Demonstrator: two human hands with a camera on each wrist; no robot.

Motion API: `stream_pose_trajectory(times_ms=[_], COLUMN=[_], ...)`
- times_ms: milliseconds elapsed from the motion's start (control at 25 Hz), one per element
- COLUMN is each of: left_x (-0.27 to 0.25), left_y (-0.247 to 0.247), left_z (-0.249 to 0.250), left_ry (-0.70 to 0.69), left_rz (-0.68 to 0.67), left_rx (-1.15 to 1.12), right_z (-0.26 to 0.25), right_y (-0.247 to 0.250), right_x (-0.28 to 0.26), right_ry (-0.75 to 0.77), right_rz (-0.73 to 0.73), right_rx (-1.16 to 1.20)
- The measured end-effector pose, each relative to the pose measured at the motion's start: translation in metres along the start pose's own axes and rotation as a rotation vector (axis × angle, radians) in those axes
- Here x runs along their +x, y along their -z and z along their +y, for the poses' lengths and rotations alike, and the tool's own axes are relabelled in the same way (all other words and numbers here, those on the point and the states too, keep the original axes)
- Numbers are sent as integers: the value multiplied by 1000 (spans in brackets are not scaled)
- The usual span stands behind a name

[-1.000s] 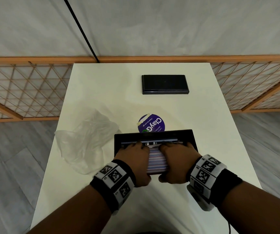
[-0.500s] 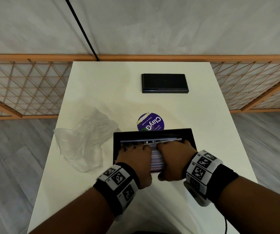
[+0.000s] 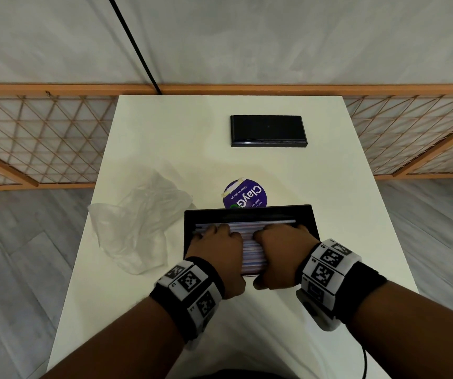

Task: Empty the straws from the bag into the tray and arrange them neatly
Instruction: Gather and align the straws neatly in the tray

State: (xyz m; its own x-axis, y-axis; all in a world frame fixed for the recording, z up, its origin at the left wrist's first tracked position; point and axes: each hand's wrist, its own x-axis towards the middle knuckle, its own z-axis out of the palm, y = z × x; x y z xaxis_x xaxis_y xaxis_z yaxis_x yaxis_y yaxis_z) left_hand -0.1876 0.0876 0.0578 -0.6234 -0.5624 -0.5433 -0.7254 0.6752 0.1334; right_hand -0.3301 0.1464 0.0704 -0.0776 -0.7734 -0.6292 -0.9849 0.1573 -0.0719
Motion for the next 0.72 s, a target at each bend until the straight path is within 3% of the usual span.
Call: stream_pose_trajectory(times_ms=[720], left_x=[0], left_y=[-1], left_z=[-1], left_ry=[18], left_rz=[12], left_rx=[-33], right_z=[-3], right_y=[1], right_x=[0], right_ry=[-15], right_rz=[-6], right_rx=[-16])
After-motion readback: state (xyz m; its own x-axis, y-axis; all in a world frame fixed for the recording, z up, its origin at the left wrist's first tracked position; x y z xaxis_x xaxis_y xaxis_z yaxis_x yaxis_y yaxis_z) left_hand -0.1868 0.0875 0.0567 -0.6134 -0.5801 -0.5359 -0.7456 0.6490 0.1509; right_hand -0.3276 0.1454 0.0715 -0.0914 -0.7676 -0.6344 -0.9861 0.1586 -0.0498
